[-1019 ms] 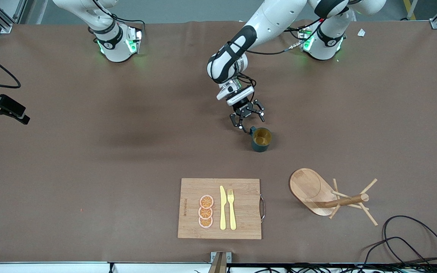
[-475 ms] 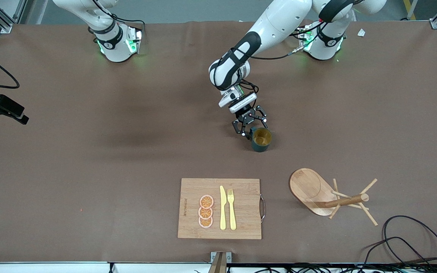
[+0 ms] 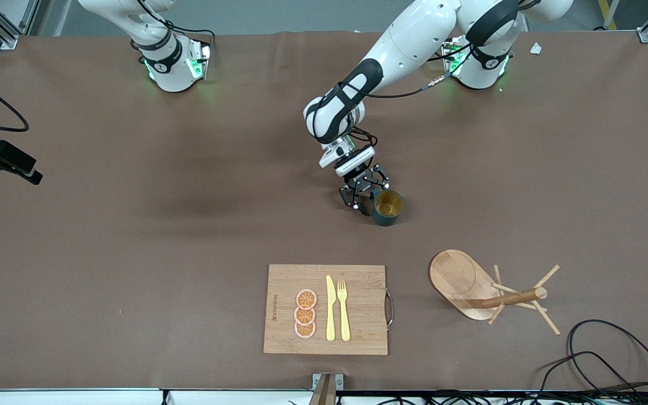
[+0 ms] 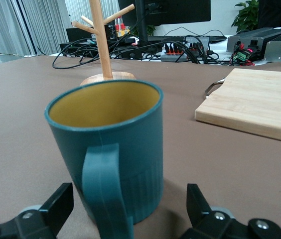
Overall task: Pass cup and hang on rack
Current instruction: 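Align the left gripper with the mug handle and close on it, then lift the mug by its handle with the left gripper toward the rack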
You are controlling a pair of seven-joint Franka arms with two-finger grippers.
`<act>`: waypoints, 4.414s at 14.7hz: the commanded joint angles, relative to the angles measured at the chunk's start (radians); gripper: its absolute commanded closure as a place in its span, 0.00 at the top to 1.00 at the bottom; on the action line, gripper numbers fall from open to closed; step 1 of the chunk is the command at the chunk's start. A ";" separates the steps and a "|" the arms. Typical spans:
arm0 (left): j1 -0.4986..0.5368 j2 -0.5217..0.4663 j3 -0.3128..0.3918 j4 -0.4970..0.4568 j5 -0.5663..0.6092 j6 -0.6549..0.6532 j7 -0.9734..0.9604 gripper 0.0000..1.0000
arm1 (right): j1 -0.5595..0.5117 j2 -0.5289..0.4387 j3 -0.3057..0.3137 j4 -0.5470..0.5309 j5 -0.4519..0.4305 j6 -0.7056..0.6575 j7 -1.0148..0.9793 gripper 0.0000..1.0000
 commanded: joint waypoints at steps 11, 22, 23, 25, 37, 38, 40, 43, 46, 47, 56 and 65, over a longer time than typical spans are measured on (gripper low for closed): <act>-0.032 0.002 -0.003 0.019 -0.061 -0.066 0.011 0.76 | 0.001 -0.006 0.002 -0.002 -0.011 -0.005 0.020 1.00; -0.049 0.002 -0.012 0.079 -0.120 -0.073 0.011 0.49 | -0.001 -0.006 0.002 0.001 -0.018 -0.005 0.018 1.00; -0.047 0.003 -0.012 0.079 -0.120 -0.073 0.011 0.46 | -0.001 -0.008 0.002 0.001 -0.018 -0.005 0.018 1.00; -0.046 0.005 -0.012 0.076 -0.120 -0.073 0.009 0.38 | -0.001 -0.008 0.002 0.001 -0.018 -0.005 0.015 1.00; -0.035 -0.006 -0.011 0.261 -0.275 -0.073 0.195 0.01 | -0.002 -0.008 0.000 0.001 -0.018 -0.005 0.012 1.00; -0.030 -0.012 -0.011 0.287 -0.294 -0.073 0.210 0.01 | -0.002 -0.008 0.000 0.001 -0.018 -0.005 0.012 1.00; -0.015 -0.023 -0.011 0.327 -0.338 -0.073 0.261 0.00 | -0.002 -0.008 0.000 0.001 -0.018 -0.005 0.011 1.00; -0.009 -0.034 -0.014 0.401 -0.404 -0.073 0.365 0.00 | -0.002 -0.008 0.000 0.001 -0.018 -0.005 0.009 1.00; 0.017 -0.073 -0.020 0.452 -0.493 -0.063 0.432 0.00 | -0.004 -0.008 0.000 0.001 -0.018 -0.005 0.009 1.00; 0.026 -0.095 -0.020 0.453 -0.531 -0.055 0.454 0.00 | -0.004 -0.008 -0.001 0.001 -0.018 -0.005 0.008 1.00; 0.276 -0.368 -0.018 0.453 -0.954 0.068 0.777 0.00 | -0.009 -0.008 0.000 0.001 -0.018 -0.007 0.008 1.00; 0.604 -0.468 -0.018 0.458 -1.453 0.132 1.212 0.00 | -0.010 -0.008 0.000 0.001 -0.018 -0.007 0.008 1.00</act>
